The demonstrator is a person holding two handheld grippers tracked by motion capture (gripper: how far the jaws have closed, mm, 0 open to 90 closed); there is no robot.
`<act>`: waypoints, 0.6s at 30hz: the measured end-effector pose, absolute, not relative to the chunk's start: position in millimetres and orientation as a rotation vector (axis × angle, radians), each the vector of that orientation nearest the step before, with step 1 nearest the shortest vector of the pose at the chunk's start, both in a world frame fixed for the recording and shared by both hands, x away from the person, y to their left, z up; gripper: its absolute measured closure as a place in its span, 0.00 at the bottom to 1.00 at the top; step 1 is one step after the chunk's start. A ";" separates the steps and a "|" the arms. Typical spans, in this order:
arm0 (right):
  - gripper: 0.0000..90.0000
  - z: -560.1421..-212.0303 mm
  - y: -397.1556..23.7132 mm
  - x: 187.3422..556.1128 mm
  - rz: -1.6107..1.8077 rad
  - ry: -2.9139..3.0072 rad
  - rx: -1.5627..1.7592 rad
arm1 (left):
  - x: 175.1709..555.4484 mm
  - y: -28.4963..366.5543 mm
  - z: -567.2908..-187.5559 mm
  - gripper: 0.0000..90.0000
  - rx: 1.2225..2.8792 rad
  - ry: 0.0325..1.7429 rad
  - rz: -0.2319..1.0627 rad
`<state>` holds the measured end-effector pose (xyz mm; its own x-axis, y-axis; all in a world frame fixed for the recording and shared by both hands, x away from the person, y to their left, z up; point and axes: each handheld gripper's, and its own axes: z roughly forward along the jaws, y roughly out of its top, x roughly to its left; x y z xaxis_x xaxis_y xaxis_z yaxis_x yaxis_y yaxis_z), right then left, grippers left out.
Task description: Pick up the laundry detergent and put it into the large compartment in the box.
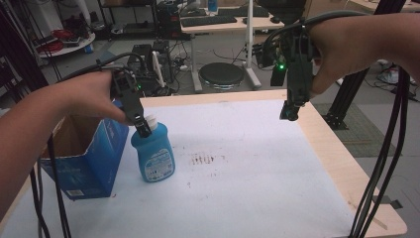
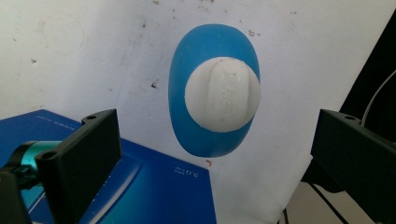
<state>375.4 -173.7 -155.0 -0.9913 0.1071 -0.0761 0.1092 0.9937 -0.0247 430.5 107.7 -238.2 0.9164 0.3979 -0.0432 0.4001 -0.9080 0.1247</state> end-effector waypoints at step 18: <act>0.02 -155.7 -174.4 378.7 -0.042 3.064 0.174 | 438.5 94.9 -267.2 0.02 2.999 0.621 -0.025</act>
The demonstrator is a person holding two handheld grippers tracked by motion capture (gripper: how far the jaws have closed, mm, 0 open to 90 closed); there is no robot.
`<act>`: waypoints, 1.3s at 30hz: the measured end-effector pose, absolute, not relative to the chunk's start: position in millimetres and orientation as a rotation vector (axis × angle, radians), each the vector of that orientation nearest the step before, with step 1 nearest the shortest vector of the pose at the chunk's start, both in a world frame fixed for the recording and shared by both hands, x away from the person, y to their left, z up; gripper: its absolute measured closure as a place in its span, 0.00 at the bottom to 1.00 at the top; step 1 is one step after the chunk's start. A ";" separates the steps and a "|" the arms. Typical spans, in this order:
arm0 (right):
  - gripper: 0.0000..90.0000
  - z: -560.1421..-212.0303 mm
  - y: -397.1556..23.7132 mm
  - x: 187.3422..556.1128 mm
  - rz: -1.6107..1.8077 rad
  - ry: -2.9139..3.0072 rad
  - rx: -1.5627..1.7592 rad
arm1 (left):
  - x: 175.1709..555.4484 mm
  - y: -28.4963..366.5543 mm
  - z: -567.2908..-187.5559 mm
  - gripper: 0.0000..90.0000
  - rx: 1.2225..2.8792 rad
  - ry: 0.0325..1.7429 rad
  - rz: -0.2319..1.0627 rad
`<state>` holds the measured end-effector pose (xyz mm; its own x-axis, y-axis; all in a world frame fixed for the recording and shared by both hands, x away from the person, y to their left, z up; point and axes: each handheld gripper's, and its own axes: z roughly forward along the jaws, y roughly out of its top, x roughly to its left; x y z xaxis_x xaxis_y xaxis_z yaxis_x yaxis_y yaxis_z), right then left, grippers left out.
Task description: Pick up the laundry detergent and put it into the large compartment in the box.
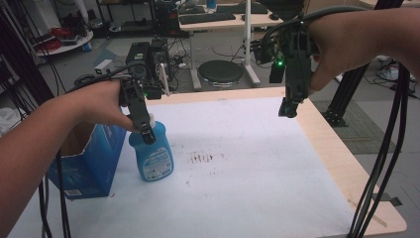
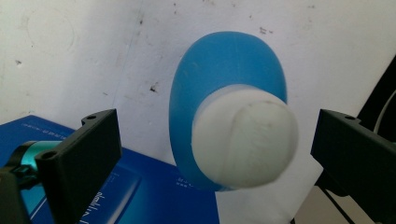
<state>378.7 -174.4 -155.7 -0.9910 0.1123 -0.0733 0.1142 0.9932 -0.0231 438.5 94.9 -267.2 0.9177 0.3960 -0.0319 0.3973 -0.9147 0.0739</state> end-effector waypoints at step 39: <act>0.02 -156.5 -171.4 379.5 -0.051 3.068 0.162 | 444.0 95.5 -294.9 0.02 2.980 0.648 0.003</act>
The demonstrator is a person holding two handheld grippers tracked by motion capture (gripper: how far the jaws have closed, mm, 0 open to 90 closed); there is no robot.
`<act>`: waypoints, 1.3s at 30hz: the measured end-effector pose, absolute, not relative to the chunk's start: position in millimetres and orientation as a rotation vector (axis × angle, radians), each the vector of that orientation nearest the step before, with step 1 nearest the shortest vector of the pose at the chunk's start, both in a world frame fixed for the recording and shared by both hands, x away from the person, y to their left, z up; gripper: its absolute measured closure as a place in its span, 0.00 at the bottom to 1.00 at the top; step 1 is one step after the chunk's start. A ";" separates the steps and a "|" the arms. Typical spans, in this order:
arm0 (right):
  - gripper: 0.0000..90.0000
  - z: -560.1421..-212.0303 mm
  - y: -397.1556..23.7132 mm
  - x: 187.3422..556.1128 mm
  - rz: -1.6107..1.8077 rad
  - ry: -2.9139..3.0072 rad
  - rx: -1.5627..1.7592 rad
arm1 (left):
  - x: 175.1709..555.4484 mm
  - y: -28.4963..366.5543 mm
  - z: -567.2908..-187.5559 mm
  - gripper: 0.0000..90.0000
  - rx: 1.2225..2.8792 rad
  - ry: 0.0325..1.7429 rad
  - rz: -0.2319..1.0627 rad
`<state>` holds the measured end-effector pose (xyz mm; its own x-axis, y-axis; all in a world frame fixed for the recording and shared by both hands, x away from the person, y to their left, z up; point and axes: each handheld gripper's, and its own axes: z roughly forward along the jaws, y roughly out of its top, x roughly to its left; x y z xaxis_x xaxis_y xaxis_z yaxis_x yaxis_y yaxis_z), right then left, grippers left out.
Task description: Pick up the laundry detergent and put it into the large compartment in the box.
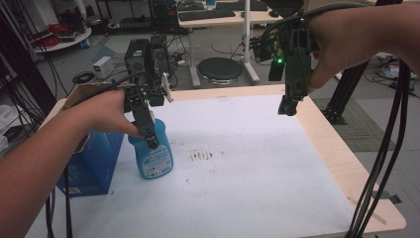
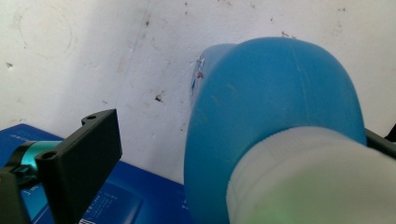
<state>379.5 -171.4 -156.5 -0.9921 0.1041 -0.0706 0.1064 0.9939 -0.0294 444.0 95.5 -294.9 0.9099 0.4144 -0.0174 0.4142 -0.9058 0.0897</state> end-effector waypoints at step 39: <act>0.02 -157.2 -172.4 379.3 -0.057 3.060 0.171 | 438.6 90.3 -295.0 0.25 3.016 0.607 -0.004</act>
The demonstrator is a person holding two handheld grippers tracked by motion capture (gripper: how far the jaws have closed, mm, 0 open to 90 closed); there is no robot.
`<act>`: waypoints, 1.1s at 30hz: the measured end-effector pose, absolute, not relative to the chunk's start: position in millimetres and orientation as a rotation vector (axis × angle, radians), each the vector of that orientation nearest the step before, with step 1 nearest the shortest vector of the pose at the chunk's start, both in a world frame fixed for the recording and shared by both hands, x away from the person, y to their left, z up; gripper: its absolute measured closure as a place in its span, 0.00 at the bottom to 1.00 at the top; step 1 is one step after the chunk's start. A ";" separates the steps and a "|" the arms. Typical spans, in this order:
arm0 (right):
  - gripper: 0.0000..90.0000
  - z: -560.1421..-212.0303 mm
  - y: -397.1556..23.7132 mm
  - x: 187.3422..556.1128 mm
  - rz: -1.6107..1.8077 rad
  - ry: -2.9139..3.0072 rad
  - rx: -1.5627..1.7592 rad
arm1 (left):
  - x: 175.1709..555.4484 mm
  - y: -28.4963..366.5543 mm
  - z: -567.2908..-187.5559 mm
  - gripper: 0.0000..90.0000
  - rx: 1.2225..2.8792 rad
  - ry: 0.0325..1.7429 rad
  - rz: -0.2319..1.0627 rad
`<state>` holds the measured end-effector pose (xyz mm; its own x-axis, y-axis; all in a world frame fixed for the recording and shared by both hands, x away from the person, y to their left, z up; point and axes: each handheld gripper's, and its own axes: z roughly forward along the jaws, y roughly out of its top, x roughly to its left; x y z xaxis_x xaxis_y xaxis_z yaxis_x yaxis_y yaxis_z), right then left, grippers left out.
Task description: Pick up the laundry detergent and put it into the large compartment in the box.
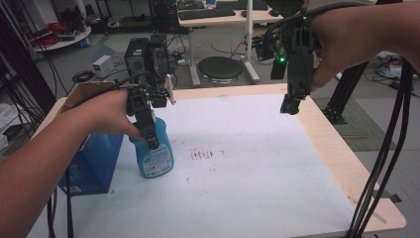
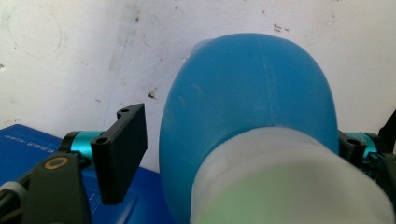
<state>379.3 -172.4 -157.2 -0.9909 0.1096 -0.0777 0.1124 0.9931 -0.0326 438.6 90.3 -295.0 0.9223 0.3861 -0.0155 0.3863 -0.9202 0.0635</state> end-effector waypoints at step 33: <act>0.02 -157.4 -169.8 378.6 -0.068 3.060 0.179 | 434.6 87.3 -295.3 0.43 3.020 0.579 -0.038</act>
